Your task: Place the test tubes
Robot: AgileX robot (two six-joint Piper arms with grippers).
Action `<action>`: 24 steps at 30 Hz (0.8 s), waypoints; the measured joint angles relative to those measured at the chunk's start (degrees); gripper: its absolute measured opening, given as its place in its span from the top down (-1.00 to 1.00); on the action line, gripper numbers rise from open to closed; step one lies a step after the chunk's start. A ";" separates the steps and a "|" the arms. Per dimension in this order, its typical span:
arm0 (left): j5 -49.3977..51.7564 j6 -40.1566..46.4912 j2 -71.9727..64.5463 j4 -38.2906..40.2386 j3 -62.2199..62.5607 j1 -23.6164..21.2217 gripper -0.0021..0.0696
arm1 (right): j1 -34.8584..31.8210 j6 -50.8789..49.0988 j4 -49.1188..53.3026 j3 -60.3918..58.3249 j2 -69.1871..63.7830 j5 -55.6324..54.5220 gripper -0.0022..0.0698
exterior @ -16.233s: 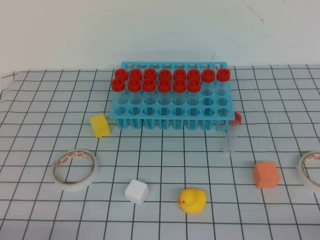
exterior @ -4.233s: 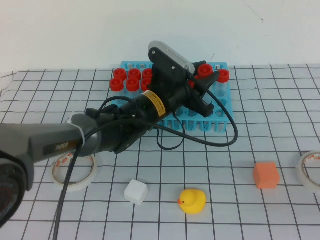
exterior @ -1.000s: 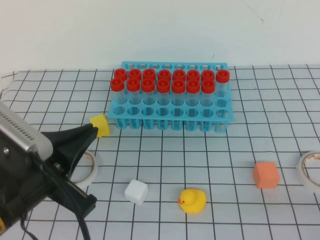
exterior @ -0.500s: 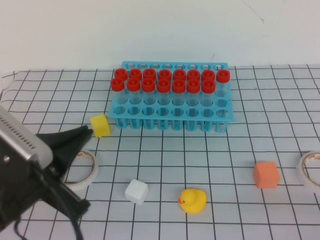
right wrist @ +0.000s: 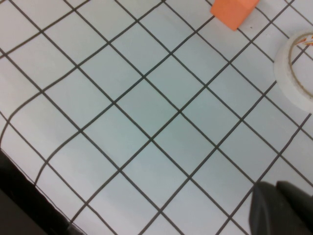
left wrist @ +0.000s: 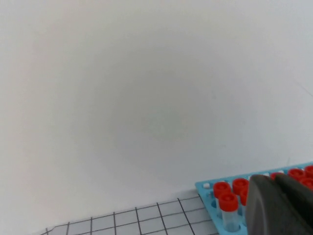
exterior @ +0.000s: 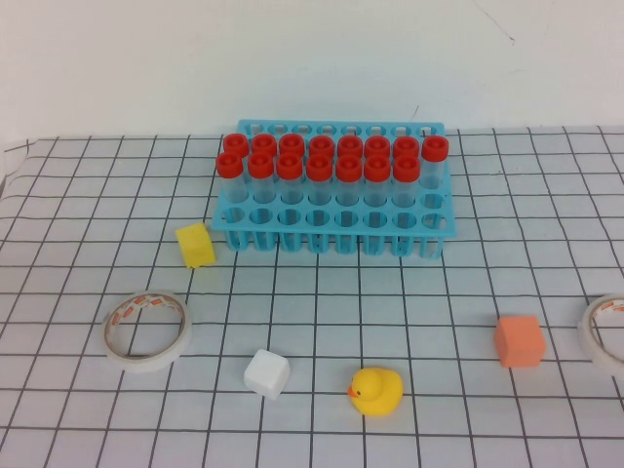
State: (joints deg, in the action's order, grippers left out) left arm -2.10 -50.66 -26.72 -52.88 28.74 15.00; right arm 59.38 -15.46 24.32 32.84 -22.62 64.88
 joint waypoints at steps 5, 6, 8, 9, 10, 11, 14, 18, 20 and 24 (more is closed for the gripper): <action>2.52 -3.38 7.18 0.00 -2.30 -2.86 0.94 | 0.00 0.00 -0.10 0.00 0.00 0.09 0.94; 2.55 -3.50 8.63 0.00 -3.18 -3.40 0.94 | 0.00 0.00 -0.10 0.00 0.00 0.09 0.94; 2.55 -3.82 11.50 0.00 -4.95 -4.54 0.94 | 0.00 0.00 -0.10 0.00 0.00 0.09 0.94; 2.55 -4.33 12.95 0.00 -5.99 -5.37 0.94 | 0.00 0.00 -0.10 0.00 0.00 0.09 0.94; 2.55 -5.07 14.10 0.00 -6.82 -6.13 0.94 | 0.00 0.00 -0.10 0.00 0.00 0.09 0.94; 2.44 -5.62 15.42 0.00 -7.85 -7.15 0.94 | 0.00 0.00 -0.10 0.00 0.00 0.13 0.94; 2.10 -7.48 18.56 0.00 -10.74 -10.55 0.94 | 0.00 0.00 -0.10 0.00 0.00 0.22 0.94; 1.47 -9.60 20.70 0.10 -13.75 -13.98 0.94 | 0.00 0.00 -0.10 0.00 0.00 0.22 0.94; 1.21 -9.91 20.73 0.10 -14.71 -14.58 0.94 | 0.00 0.00 -0.10 0.00 0.00 0.22 0.94; 1.13 -10.00 20.73 -0.21 -15.55 -14.64 0.94 | 0.00 0.00 -0.10 0.00 0.00 0.22 0.94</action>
State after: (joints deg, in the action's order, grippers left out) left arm -0.97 -60.66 -5.98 -53.09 13.19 0.36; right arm 59.38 -15.46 24.22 32.84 -22.62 65.10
